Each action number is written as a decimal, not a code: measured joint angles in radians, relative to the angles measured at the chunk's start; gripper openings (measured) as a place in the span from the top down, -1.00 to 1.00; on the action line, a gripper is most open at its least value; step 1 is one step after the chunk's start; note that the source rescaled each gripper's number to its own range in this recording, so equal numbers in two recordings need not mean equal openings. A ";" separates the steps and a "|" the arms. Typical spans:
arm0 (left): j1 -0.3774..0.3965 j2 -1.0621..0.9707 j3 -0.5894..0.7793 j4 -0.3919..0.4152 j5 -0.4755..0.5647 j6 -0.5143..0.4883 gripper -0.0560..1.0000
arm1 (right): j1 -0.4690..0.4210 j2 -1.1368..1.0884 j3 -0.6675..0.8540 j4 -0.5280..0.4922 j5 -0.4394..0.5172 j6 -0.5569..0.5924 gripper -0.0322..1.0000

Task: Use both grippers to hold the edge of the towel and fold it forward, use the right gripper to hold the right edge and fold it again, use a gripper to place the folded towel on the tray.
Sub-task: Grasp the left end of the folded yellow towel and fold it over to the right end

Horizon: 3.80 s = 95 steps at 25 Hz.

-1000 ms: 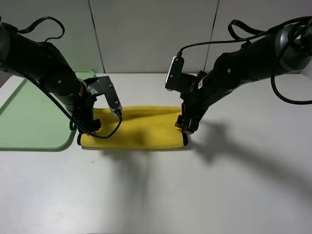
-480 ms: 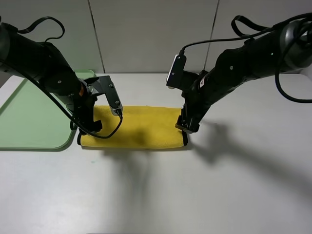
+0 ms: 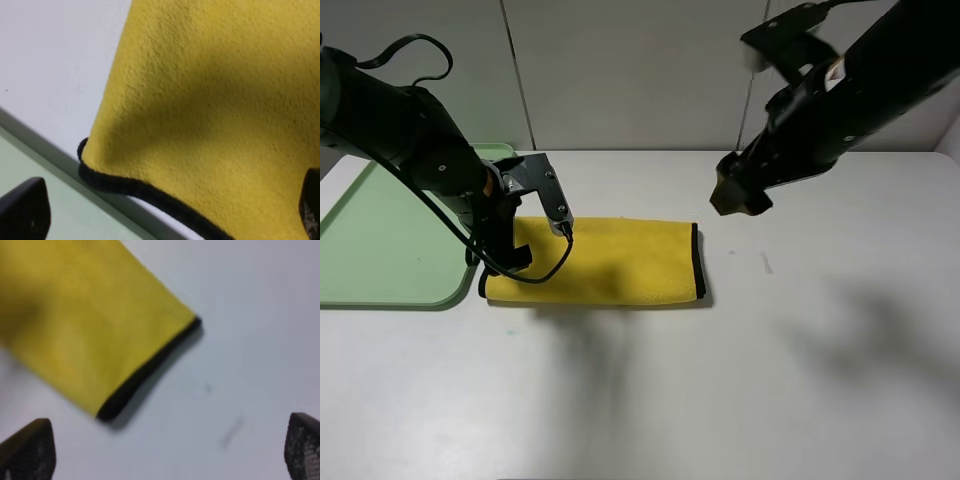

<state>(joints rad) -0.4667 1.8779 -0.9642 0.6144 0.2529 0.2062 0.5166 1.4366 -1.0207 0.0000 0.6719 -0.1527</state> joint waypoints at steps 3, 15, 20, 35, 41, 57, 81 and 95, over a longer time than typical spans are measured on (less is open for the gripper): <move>0.000 0.000 0.000 0.000 0.000 0.000 -1.00 | 0.000 -0.131 0.000 -0.005 0.163 0.051 -1.00; 0.000 0.000 0.000 0.000 0.000 0.000 -1.00 | 0.000 -0.661 0.214 0.007 0.341 0.122 -1.00; 0.000 0.000 0.000 0.000 0.000 0.000 -1.00 | 0.000 -0.923 0.373 0.010 0.323 0.174 -1.00; 0.000 0.000 0.000 0.000 -0.004 -0.014 -1.00 | 0.000 -1.437 0.526 0.000 0.345 0.199 -1.00; 0.000 0.000 0.000 0.000 -0.012 -0.045 -1.00 | 0.000 -1.442 0.527 0.000 0.345 0.199 -1.00; 0.000 0.000 0.000 0.003 -0.015 -0.046 -1.00 | -0.507 -1.442 0.527 0.000 0.346 0.199 -1.00; 0.000 0.000 0.000 -0.065 -0.087 -0.516 -1.00 | -0.581 -1.443 0.527 0.006 0.346 0.199 -1.00; 0.007 0.105 0.001 -0.079 -0.104 -0.812 -1.00 | -0.581 -1.443 0.527 0.005 0.346 0.196 -1.00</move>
<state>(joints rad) -0.4594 1.9826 -0.9632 0.5350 0.1485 -0.6063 -0.0647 -0.0062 -0.4940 0.0054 1.0180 0.0431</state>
